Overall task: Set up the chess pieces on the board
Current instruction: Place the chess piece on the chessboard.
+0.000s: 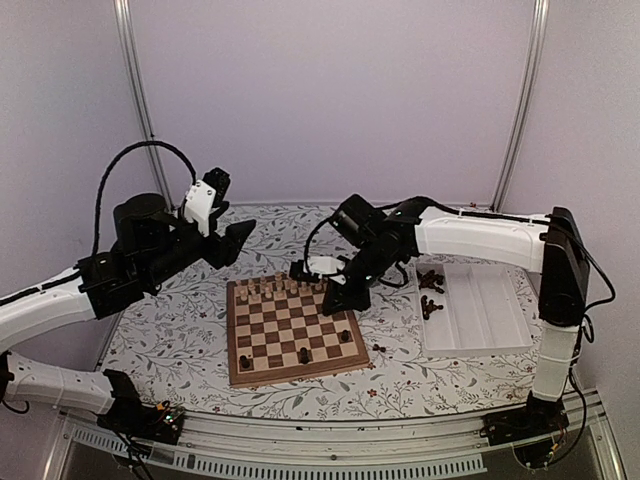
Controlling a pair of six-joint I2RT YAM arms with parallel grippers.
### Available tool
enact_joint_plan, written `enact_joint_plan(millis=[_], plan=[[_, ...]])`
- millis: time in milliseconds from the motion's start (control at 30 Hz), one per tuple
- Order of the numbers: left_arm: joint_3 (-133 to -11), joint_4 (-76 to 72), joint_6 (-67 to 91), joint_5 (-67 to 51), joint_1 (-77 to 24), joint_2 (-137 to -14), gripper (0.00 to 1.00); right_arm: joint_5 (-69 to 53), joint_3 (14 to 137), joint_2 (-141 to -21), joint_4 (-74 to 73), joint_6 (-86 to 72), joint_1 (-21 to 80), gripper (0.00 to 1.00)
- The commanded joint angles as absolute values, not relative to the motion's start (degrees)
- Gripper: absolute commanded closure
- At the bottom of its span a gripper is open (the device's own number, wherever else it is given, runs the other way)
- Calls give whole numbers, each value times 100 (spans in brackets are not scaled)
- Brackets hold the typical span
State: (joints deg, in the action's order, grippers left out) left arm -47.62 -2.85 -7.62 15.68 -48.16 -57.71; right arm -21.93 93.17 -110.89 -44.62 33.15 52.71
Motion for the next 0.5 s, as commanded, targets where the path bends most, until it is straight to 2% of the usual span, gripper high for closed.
enact_joint_plan(millis=[0,467], plan=[[-4423,-745,-702,1747,-4422,-5478,31,-1284,9457,-11490,-4839,3618,5598,98],[-4465,-527,-827,1642,-4421,-5524,31,-985,9779,-12245,-5011,3639,5810,96]])
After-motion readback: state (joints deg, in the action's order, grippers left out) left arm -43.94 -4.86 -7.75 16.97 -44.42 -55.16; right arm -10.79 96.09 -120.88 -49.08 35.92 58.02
